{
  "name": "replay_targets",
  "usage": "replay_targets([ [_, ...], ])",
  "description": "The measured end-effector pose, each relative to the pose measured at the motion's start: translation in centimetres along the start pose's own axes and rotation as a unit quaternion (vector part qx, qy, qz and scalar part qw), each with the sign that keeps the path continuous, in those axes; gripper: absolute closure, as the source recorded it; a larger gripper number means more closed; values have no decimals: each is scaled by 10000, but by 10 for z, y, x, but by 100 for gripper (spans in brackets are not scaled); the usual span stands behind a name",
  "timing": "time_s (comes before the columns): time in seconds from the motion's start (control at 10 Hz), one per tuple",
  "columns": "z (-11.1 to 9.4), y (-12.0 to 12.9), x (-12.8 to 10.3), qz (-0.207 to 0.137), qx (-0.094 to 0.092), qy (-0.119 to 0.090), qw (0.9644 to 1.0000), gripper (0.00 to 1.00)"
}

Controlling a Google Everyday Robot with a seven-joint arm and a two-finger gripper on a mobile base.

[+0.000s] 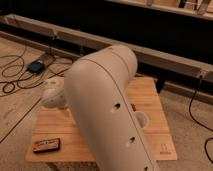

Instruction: Wipe the white sponge on the table

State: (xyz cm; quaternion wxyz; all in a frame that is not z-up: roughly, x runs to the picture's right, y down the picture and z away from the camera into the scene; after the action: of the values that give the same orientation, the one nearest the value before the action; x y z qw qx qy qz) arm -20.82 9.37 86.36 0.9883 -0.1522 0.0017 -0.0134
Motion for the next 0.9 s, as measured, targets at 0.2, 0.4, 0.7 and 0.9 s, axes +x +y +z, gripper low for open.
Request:
replay_targets([
  [0.2,19,-27,28,101,-7,-67,9999,20],
  [0.4,38,-52,52,147,-25,-160,9998,20],
  [0.7,61,-77,76,131,-122,-231,9996,20],
  [0.9,73,-88,82,75,-209,-251,9994,20],
])
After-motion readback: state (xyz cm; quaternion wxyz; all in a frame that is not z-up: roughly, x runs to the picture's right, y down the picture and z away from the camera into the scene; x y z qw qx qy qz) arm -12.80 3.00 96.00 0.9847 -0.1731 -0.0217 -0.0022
